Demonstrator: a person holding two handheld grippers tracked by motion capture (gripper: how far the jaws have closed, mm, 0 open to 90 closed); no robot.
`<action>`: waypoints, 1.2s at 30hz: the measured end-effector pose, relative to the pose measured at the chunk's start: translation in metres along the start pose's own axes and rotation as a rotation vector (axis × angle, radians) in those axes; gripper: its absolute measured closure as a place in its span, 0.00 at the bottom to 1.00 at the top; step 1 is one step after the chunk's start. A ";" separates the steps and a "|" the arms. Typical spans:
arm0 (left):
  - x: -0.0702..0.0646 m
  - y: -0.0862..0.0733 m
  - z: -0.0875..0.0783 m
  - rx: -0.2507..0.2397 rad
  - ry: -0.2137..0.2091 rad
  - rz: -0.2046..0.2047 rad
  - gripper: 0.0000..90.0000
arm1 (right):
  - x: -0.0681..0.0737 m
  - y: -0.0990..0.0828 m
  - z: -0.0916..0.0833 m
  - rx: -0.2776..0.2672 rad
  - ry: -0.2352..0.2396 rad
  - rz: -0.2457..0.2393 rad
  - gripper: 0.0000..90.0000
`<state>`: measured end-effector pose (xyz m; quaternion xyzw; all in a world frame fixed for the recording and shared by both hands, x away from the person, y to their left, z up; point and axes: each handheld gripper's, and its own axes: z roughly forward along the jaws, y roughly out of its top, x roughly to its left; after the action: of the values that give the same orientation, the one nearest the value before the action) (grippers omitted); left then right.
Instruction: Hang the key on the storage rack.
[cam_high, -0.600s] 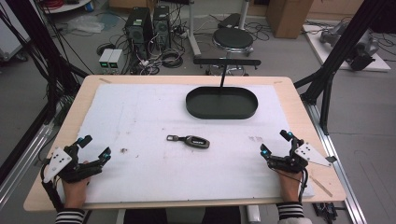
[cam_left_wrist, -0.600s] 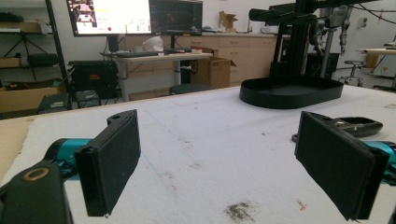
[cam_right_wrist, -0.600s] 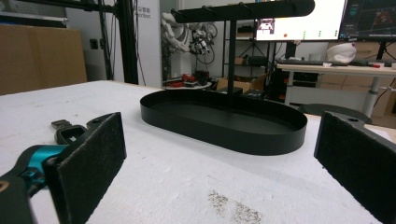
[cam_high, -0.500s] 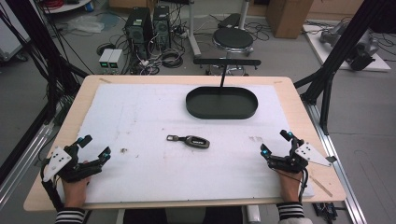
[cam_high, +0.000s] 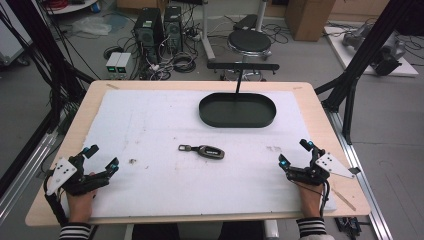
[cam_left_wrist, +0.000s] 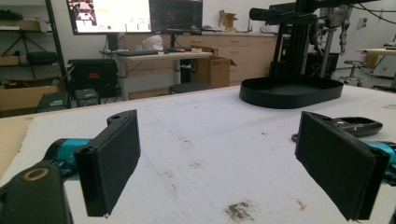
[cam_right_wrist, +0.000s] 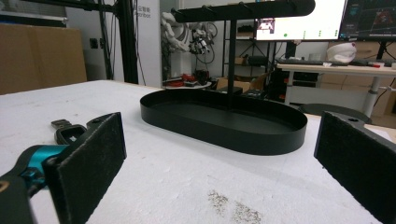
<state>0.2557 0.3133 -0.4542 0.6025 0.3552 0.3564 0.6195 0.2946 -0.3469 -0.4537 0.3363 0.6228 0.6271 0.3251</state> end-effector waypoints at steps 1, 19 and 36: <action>0.000 0.000 0.000 0.000 0.001 0.002 0.16 | -0.001 0.000 0.000 -0.003 -0.002 -0.009 0.01; 0.000 0.000 0.000 0.000 -0.002 -0.001 0.16 | 0.000 0.036 0.028 0.135 0.109 -0.035 0.01; 0.000 0.000 0.000 0.003 -0.002 -0.003 0.16 | 0.018 0.099 0.097 0.347 0.338 -0.164 0.01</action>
<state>0.2560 0.3134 -0.4541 0.6032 0.3559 0.3546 0.6195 0.3661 -0.2791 -0.3543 0.2261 0.7917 0.5297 0.2036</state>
